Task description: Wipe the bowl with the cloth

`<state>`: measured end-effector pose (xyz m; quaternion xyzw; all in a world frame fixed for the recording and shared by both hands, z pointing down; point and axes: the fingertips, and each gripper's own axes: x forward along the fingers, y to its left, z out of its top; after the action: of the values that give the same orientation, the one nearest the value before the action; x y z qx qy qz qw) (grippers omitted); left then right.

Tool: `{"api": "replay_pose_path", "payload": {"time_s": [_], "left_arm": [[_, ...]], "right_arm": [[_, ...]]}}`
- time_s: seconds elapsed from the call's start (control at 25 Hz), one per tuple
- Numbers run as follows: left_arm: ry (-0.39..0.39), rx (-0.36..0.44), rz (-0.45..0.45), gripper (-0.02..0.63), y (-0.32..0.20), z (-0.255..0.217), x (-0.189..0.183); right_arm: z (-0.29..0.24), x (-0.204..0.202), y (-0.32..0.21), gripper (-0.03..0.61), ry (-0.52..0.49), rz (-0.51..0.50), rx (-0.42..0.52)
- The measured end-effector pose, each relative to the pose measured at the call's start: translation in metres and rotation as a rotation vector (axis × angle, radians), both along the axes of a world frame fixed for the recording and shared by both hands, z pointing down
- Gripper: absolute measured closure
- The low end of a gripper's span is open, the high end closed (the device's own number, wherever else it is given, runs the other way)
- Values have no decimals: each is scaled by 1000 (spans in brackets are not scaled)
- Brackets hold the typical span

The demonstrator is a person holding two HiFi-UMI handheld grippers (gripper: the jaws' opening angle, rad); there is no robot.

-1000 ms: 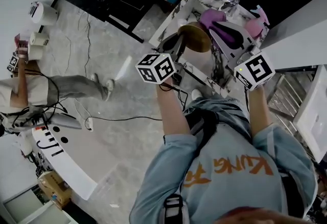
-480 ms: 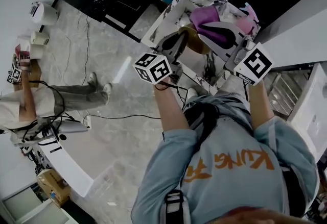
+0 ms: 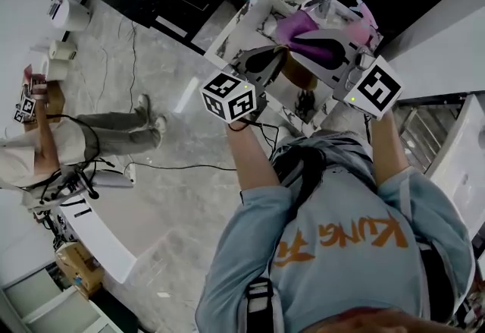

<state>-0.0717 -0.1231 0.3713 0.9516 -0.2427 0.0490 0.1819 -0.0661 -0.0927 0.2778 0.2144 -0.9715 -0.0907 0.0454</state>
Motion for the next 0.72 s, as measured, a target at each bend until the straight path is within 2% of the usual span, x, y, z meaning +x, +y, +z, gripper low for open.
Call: {"api": "replay_pose_path", "payload": {"time_s": [0.24,0.44,0.6,0.72], "left_arm": [[-62,21,32,584,6,1,16],[-74,43,72,584,18,2,27],[-68,55,117,583,28,4,36],[-45,56,158,583,36,2,42]], "right_arm": [[3,3,3,508,11,-67,17],[4,5,9,508,-18,-145,13],[9,8,12,508,-56,-203,-38],[15,11,14,508,-78,-240,-132]]}}
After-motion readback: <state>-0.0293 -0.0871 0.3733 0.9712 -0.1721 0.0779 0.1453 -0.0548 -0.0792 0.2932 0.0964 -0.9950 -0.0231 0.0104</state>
